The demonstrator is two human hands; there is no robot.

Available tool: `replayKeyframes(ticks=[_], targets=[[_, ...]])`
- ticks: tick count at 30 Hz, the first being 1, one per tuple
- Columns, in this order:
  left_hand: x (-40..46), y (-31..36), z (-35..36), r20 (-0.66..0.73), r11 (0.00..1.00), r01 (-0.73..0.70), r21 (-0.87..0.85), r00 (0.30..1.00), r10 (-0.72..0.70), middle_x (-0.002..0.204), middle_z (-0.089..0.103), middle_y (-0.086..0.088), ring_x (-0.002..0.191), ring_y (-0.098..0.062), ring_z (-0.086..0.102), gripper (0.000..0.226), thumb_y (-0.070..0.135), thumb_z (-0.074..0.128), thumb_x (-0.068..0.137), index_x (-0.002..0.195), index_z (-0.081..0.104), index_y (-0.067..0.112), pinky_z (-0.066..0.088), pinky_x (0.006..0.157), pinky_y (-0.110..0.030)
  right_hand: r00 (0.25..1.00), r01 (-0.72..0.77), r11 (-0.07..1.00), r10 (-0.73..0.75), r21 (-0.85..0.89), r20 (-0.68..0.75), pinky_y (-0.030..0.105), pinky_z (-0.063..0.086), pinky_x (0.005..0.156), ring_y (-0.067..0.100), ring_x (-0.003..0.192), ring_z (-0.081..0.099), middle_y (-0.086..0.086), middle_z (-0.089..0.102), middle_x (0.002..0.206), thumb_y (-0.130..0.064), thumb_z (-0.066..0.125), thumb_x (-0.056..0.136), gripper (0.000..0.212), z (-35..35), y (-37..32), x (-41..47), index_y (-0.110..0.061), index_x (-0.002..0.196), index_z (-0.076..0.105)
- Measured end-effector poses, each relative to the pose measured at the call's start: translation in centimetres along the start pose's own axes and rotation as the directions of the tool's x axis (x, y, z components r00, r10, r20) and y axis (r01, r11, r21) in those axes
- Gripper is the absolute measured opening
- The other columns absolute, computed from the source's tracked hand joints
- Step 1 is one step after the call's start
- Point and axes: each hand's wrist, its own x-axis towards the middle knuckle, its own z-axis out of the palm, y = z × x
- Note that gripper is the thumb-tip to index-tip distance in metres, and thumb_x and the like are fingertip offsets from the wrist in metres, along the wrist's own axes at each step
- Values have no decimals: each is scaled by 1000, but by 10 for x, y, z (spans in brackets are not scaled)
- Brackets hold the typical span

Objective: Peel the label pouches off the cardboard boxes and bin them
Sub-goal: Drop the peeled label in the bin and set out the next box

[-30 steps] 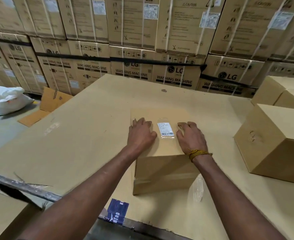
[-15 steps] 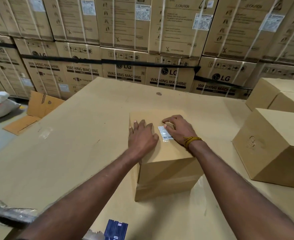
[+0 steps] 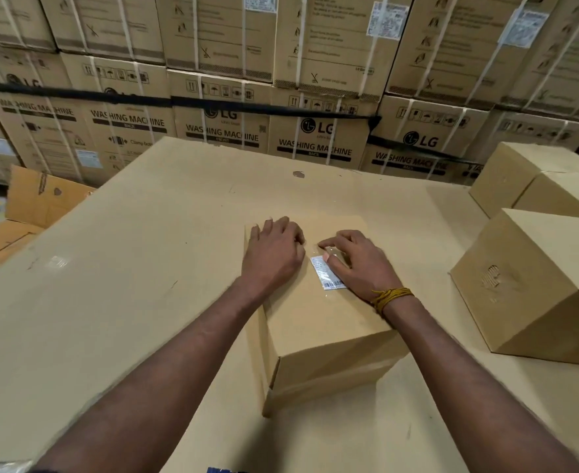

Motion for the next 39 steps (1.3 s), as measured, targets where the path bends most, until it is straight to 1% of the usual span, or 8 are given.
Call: replayKeyframes(ticks=[5, 12, 18, 21, 23, 26, 33, 39], targets=[[2, -2, -3, -3, 996, 27, -80, 1000, -27, 134, 54, 7, 137, -20, 37, 22, 22, 47, 92, 108, 60, 24, 18, 116, -41, 1000, -2, 1000, 2, 14, -14, 40, 42, 101, 15, 119, 52, -4, 52, 134, -42, 53, 97, 28, 1, 2, 2, -40, 123, 63], [4, 0, -4, 3, 995, 47, -86, 999, -47, 138, 53, 6, 141, -20, 35, 22, 23, 48, 92, 109, 61, 26, 16, 119, -44, 1000, 8, 999, -8, 51, -13, 40, 41, 103, 13, 122, 50, -5, 51, 133, -39, 56, 96, 27, 2, 4, 4, -41, 122, 63], [8, 9, 1, 104, 976, 190, -108, 978, -179, 152, 41, 7, 152, -22, 16, 17, 22, 43, 94, 102, 50, 35, -1, 122, -55, 1000, -14, 999, 13, 49, 6, 41, 43, 101, 21, 115, 52, -2, 51, 129, -38, 55, 92, 27, 2, 3, 11, -39, 119, 63], [3, 15, 5, 48, 974, 218, -65, 975, -216, 157, 36, 8, 153, -22, 16, 20, 23, 41, 97, 109, 55, 32, -2, 122, -54, 1000, -6, 1000, 5, 17, 30, 41, 42, 100, 25, 114, 50, 1, 50, 128, -39, 56, 91, 28, 1, 2, 13, -38, 119, 61], [0, 17, 6, -5, 977, 210, -50, 978, -210, 150, 45, 9, 151, -23, 22, 19, 22, 42, 97, 106, 56, 32, 3, 122, -53, 1000, 5, 1000, -5, 26, 10, 40, 43, 97, 26, 112, 49, 1, 51, 124, -39, 56, 90, 26, 1, 3, 11, -36, 117, 59], [-3, 19, 2, -21, 973, 215, -78, 976, -218, 125, 59, 10, 145, -20, 32, 16, 18, 43, 94, 96, 51, 32, 10, 121, -52, 1000, 24, 999, -24, 24, -6, 37, 39, 95, 27, 113, 48, 1, 51, 125, -37, 55, 90, 18, 4, 3, 9, -35, 108, 58], [-8, 29, -3, -24, 968, 240, -68, 970, -242, 127, 61, 6, 143, -19, 35, 19, 16, 43, 92, 102, 55, 26, 13, 120, -48, 998, 30, 1000, -31, 7, 53, 42, 28, 109, 27, 132, 36, 2, 41, 142, -40, 48, 94, 30, 4, 6, 9, -43, 122, 56], [-4, 22, 2, -47, 974, 220, -47, 974, -223, 106, 63, 12, 123, -16, 47, 14, 20, 41, 89, 96, 49, 30, 22, 116, -50, 995, 27, 999, -29, 16, 97, 42, 20, 114, 25, 141, 27, 3, 34, 152, -38, 46, 95, 35, 1, 3, 8, -48, 127, 54]])
